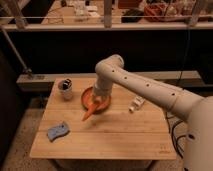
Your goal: Place the pepper in the ceramic bowl
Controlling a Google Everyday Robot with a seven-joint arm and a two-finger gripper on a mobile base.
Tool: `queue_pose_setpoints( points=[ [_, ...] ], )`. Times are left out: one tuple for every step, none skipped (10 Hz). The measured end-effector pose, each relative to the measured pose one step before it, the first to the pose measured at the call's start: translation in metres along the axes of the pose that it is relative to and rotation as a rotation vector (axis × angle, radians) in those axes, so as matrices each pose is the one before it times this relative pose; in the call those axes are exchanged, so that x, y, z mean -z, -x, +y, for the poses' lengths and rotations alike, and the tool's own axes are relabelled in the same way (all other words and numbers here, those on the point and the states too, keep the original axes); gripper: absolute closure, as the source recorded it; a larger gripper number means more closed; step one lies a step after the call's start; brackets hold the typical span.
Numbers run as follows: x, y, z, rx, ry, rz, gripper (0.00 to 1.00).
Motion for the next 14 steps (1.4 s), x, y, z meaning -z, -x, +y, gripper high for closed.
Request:
queue_pose_setpoints(
  points=[
    [-0.00157,-0.00459,-0.00102,-0.00622,0.00068,0.0008,0.98],
    [-0.00122,-0.00429,-0.00053,-0.00657,0.00006,0.00079,0.98],
    [-0.00364,-0.00529,-0.00185,-0.0066,0.00172,-0.00159,0.98],
    [-0.00343,-0.00489,-0.00457,0.00096,0.00007,-0.00157,0.98],
    [-0.00186,-0.00184,-0.00128,0.00038,0.00052,-0.00041,0.98],
    [-0.00146,-0.00141,0.00106,-0.003,0.00043,0.00023,0.98],
    [-0.00152,-0.00338,0.00174,-0.00771,-0.00096,0.00072,0.98],
    [-0.00258,-0.00334,-0.00027,-0.00172,-0.00031,-0.0001,0.98],
    [-0.00307,-0.00245,-0.00191,0.001,0.00021,-0.00132,0.98],
    [-0.00256,-0.00255,-0.00196,0.00116,0.00009,-0.00074,0.98],
    [-0.00187,-0.00131,-0.00001,-0.00043,0.00077,-0.00038,0.98],
    [-0.0023,-0.00193,0.00084,-0.00241,0.0002,0.0003,0.98],
    [-0.00162,-0.00186,0.00012,-0.00119,-0.0006,0.00081,0.98],
    [-0.00272,-0.00237,-0.00048,-0.00148,0.00127,-0.00074,0.98]
  ],
)
